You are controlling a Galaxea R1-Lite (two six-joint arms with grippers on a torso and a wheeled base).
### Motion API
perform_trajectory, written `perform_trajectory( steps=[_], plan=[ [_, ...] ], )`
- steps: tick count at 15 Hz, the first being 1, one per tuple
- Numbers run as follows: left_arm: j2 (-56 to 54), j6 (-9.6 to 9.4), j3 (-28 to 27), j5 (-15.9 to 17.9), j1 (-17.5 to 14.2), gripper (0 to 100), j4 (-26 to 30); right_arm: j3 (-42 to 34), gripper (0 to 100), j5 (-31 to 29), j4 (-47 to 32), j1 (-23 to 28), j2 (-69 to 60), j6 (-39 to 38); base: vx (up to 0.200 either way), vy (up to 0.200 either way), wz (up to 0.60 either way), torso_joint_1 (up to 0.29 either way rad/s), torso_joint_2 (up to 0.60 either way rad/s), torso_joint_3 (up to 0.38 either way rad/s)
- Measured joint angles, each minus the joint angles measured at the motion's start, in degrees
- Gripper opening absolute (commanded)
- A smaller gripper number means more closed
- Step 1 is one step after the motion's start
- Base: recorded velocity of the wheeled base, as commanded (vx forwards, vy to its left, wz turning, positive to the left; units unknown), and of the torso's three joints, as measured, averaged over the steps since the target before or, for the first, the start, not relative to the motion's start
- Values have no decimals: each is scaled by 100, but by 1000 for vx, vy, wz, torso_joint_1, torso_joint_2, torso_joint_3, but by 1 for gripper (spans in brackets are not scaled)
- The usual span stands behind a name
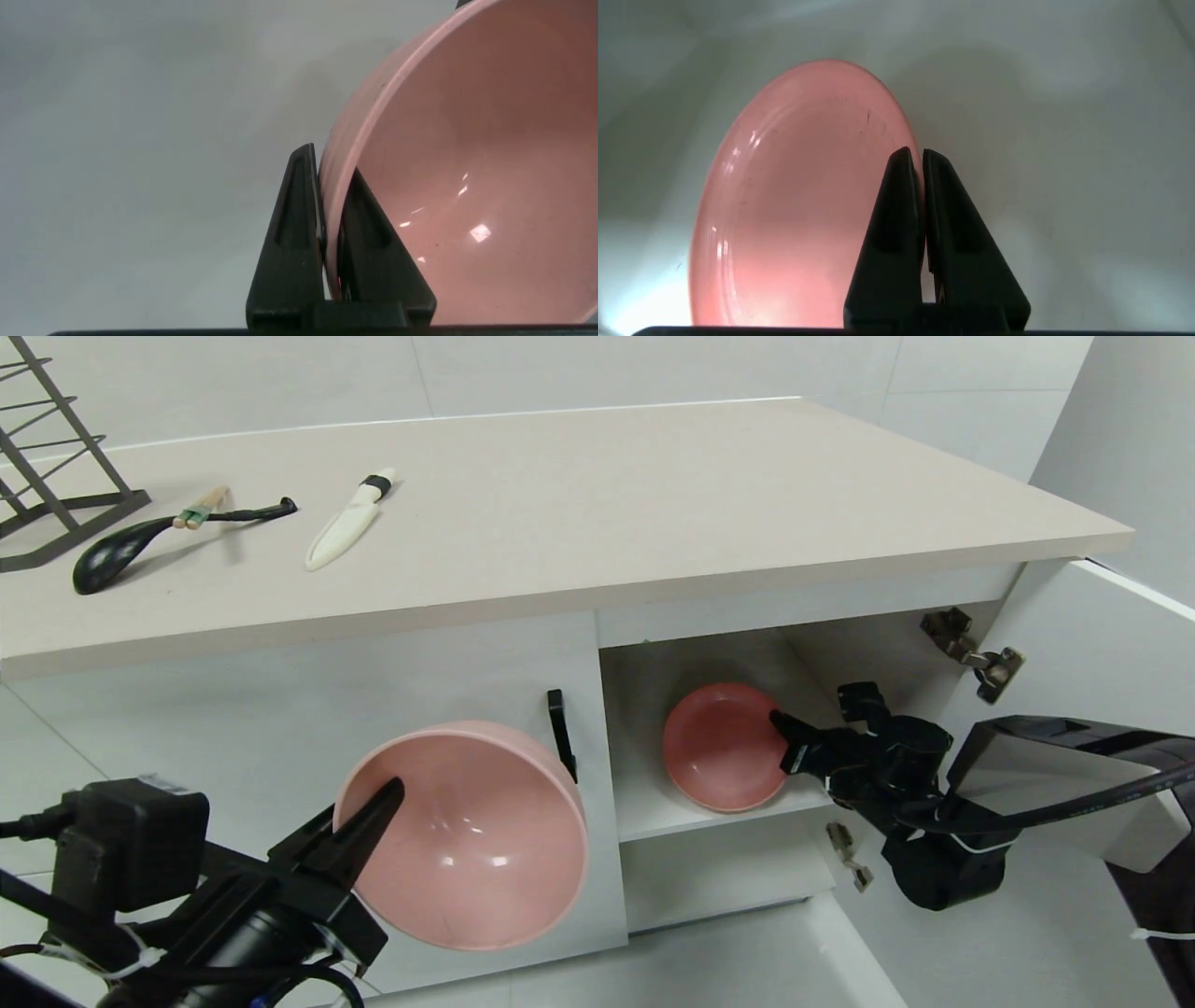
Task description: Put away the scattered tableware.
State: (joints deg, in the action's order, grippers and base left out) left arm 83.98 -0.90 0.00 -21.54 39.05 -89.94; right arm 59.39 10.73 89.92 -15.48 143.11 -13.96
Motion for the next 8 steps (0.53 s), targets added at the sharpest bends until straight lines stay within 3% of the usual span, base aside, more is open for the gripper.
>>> perform_trajectory(
  steps=[8],
  plan=[
    [28,22,0,1,1,0,0,319,0,-15,-61,-15,163,4,0,0,0,0,0,0]
  ],
)
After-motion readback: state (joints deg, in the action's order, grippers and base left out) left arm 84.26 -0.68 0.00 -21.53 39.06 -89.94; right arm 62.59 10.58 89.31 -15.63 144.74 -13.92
